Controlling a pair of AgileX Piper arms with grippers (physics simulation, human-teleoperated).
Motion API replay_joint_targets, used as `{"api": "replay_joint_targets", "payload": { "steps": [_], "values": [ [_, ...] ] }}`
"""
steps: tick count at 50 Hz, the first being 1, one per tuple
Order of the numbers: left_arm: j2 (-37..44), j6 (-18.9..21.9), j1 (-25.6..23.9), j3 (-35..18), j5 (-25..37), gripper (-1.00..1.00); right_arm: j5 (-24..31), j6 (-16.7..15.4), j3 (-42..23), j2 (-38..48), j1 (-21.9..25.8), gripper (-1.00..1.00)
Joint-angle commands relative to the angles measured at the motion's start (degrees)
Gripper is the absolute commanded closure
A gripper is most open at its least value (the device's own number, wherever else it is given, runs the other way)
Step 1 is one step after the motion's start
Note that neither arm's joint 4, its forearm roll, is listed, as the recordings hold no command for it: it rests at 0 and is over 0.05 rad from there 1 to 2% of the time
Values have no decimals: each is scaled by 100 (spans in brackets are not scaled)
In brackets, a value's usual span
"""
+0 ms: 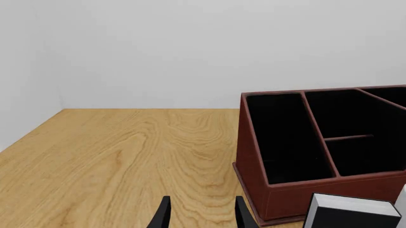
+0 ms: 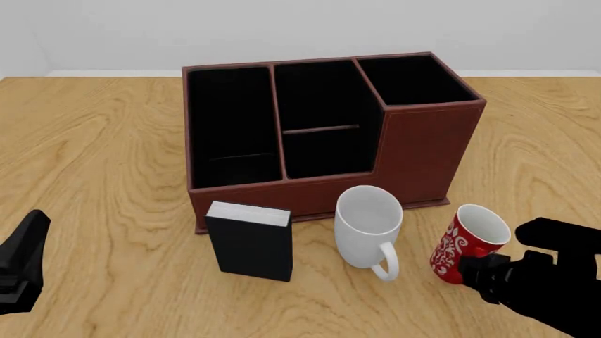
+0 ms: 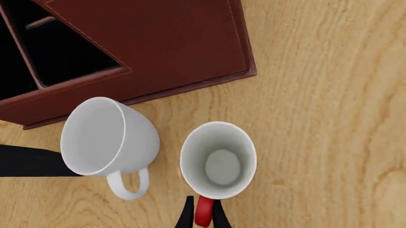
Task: Pick up the red mug and place it to the right of the caddy.
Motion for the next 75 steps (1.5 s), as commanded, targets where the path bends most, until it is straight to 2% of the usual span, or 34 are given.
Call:
{"api": "replay_joint_targets", "payload": {
  "steps": [1,2,3,5,6,8,10,14,17,19,20,22,23,28,29,31,35,36,40,42,43,47,54,75],
  "values": [
    [0,0,0,0,0,-100,519,74,-56,-389,-271,100],
    [0,0,0,0,0,-100,557,22,-69,-430,-311,100],
    [0,0,0,0,0,-100,667,-165,-103,-551,-465,100],
    [0,0,0,0,0,-100,757,-223,-147,-653,-522,100],
    [0,0,0,0,0,-100,882,-430,-199,-795,-670,100],
    [0,0,0,0,0,-100,965,-484,-261,-878,-705,100],
    [0,0,0,0,0,-100,1081,-766,-308,-1024,-952,100],
    [0,0,0,0,0,-100,1080,-913,-341,-1066,-1065,100],
    [0,0,0,0,0,-100,1160,-1258,-450,-1173,-1220,100],
    [0,0,0,0,0,-100,1172,-1442,-472,-1217,-1516,100],
    [0,0,0,0,0,-100,1111,-1493,-485,-1146,-1383,100],
    [0,0,0,0,0,-100,1105,-1706,-506,-1179,-1576,100],
    [0,0,0,0,0,-100,1055,-1725,-534,-1117,-1484,100],
    [0,0,0,0,0,-100,916,-1970,-710,-937,-1732,100],
    [0,0,0,0,0,-100,828,-2146,-758,-864,-1729,100],
    [0,0,0,0,0,-100,656,-2243,-808,-656,-1855,100],
    [0,0,0,0,0,-100,183,-2628,-868,-163,-1940,100],
    [0,0,0,0,0,-100,66,-2694,-886,-87,-2123,100],
    [0,0,0,0,0,-100,-268,-2766,-1049,391,-2182,100],
    [0,0,0,0,0,-100,-420,-3084,-1125,497,-2206,100],
    [0,0,0,0,0,-100,-512,-3023,-1197,682,-2145,100],
    [0,0,0,0,0,-100,-773,-3281,-1395,1035,-2253,100],
    [0,0,0,0,0,-100,-1192,-3413,-1736,1747,-2361,100],
    [0,0,0,0,0,-100,-1989,-3268,-2398,3300,-2289,100]
  ]
}}
